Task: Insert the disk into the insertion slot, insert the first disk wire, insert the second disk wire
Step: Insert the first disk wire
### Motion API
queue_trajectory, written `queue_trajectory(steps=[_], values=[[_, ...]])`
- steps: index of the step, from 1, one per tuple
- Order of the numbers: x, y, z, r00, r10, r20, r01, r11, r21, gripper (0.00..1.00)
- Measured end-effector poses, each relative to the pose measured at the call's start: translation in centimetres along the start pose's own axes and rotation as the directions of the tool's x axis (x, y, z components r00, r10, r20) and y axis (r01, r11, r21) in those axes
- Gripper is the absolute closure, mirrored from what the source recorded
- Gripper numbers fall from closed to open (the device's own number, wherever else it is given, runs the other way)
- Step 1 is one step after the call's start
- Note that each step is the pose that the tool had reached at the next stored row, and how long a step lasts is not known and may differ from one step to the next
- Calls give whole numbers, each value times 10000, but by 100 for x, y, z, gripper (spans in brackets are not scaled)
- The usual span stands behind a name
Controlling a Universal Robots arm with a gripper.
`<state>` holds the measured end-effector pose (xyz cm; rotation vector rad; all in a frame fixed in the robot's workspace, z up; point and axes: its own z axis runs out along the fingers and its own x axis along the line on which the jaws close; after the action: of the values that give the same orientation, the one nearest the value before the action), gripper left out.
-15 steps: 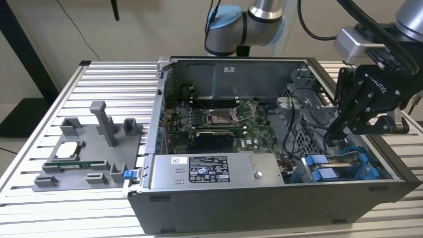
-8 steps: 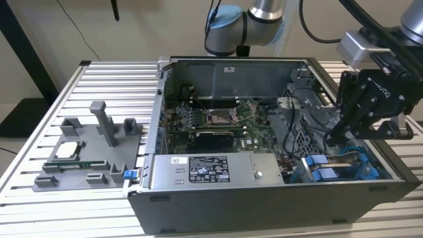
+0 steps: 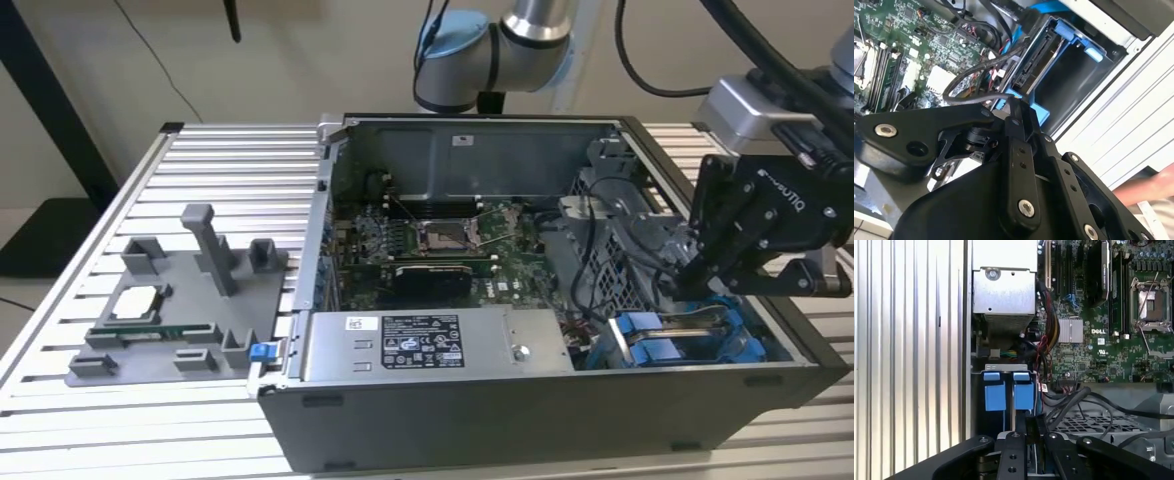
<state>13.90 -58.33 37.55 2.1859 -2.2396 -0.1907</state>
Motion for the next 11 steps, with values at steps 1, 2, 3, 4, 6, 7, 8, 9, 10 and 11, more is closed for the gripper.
queue_trajectory(steps=[1,2,3,4,6,7,8,9,10,11], values=[[7,-21,6,10000,0,-1,0,10000,-1,100],[15,-45,13,10000,0,0,0,10000,-3,100],[23,-69,18,10000,0,-1,0,10000,-4,100],[31,-93,22,10000,0,-1,0,10000,-6,100],[42,-131,32,10000,1,-1,-1,10000,-6,100],[45,-145,37,10000,0,-1,0,10000,-7,100],[47,-157,41,10000,1,0,-1,10000,-6,100],[50,-169,45,10000,0,0,0,10000,-7,100],[51,-177,49,10000,0,2,0,10000,-7,100],[51,-179,50,10000,0,1,0,10000,-6,100]])
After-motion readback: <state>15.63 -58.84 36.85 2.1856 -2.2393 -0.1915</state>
